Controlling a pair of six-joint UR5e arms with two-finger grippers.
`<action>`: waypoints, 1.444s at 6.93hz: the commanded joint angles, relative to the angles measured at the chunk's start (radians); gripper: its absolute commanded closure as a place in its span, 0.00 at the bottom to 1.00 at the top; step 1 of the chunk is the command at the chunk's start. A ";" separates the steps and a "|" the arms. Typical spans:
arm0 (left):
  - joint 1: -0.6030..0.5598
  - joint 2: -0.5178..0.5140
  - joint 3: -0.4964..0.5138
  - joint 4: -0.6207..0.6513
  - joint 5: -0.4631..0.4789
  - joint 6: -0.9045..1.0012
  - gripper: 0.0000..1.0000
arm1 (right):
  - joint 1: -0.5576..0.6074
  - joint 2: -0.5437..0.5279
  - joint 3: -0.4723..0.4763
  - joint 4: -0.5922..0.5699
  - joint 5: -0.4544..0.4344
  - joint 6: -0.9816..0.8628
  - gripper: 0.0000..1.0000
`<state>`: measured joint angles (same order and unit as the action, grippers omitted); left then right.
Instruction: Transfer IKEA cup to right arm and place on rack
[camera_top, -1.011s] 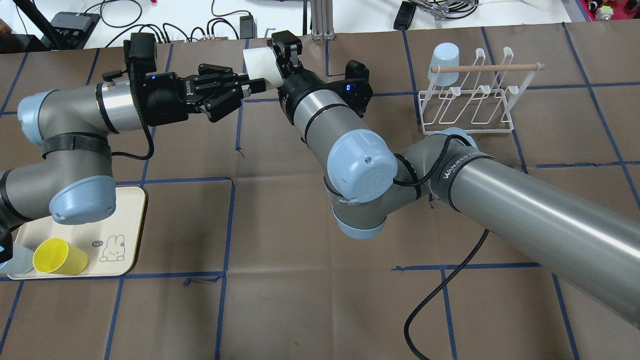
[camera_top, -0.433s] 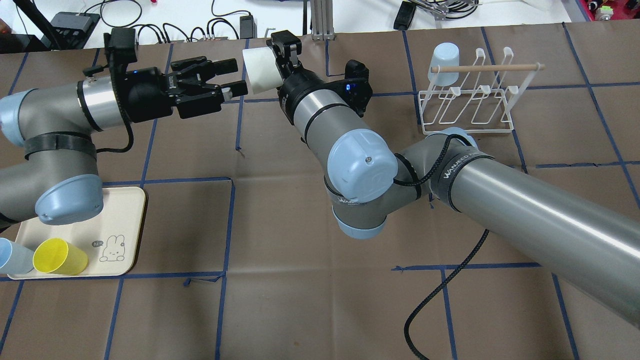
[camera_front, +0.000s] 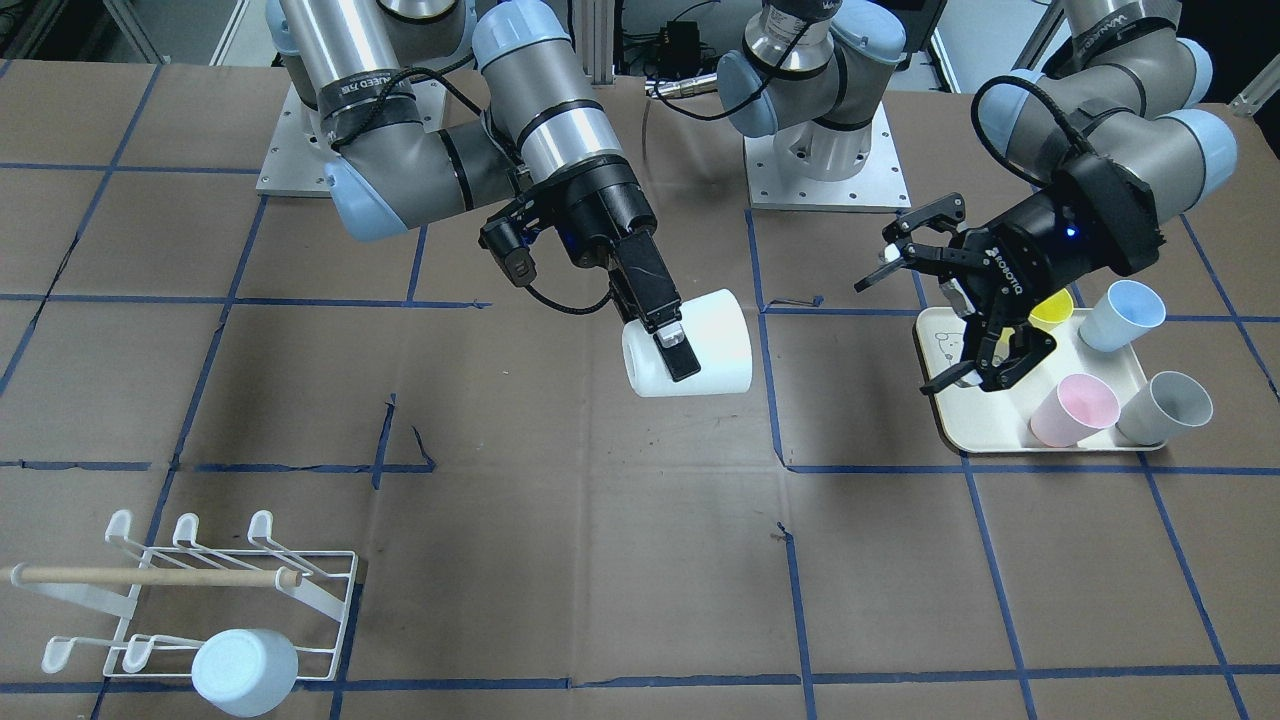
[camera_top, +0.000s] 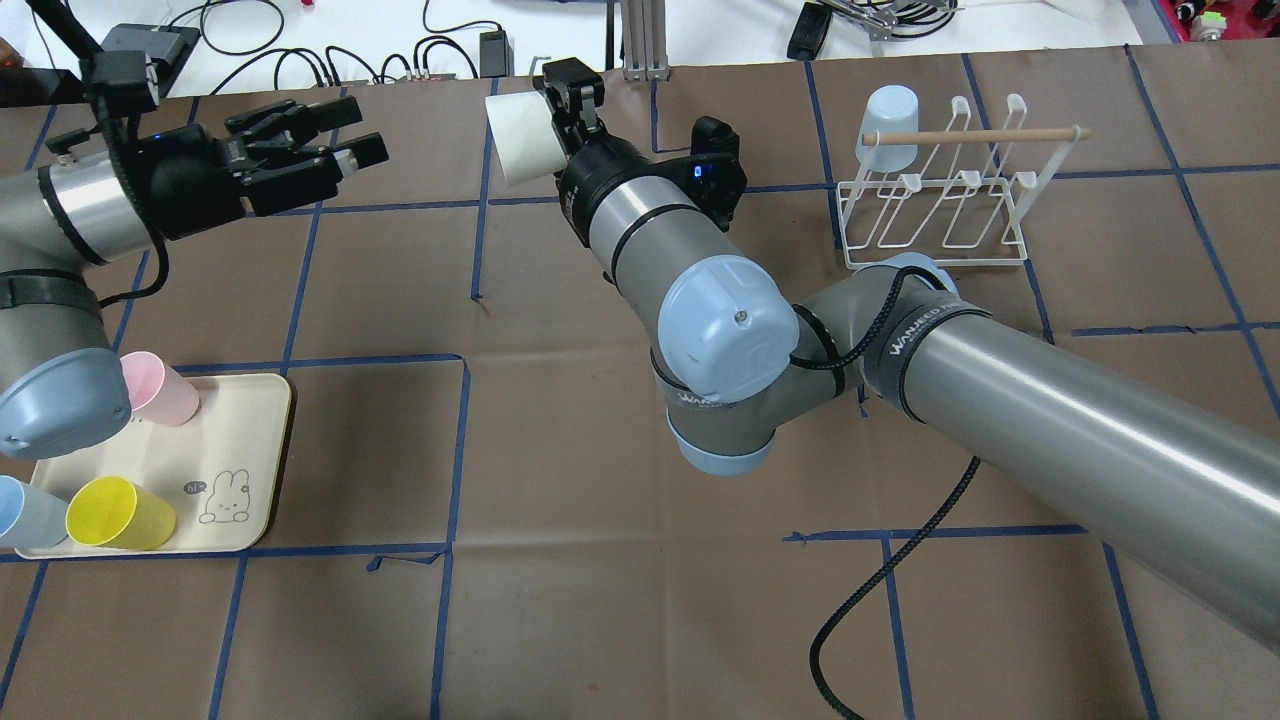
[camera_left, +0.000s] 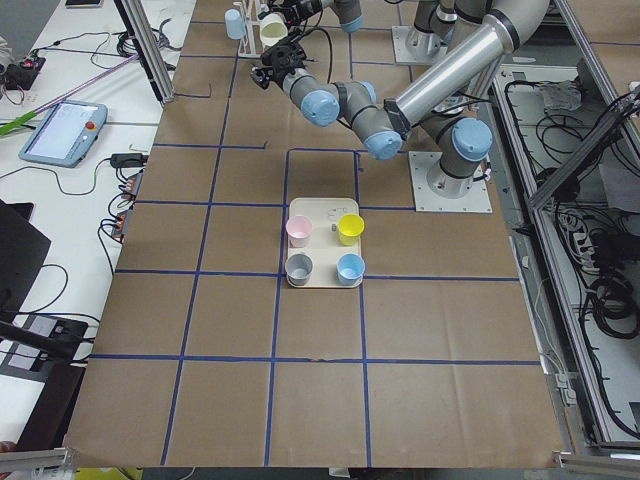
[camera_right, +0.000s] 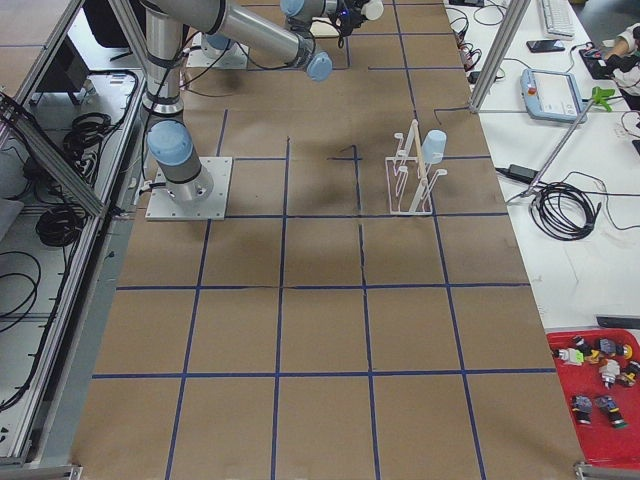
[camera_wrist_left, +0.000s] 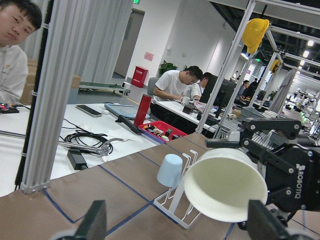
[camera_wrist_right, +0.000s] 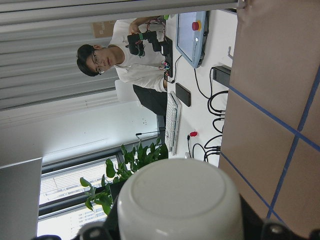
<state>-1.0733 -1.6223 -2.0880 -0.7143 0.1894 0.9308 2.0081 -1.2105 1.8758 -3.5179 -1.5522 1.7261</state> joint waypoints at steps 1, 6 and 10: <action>0.033 0.030 0.008 0.042 0.156 -0.120 0.01 | -0.095 -0.017 0.006 -0.006 0.003 -0.161 0.56; -0.217 0.013 0.159 0.180 0.894 -0.775 0.00 | -0.423 -0.047 0.010 -0.006 0.099 -1.139 0.59; -0.393 0.021 0.467 -0.591 1.312 -0.858 0.00 | -0.684 -0.032 -0.001 0.046 0.171 -1.805 0.59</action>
<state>-1.4344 -1.6026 -1.7297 -1.0539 1.4281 0.1004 1.3999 -1.2495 1.8755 -3.4996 -1.4145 0.0622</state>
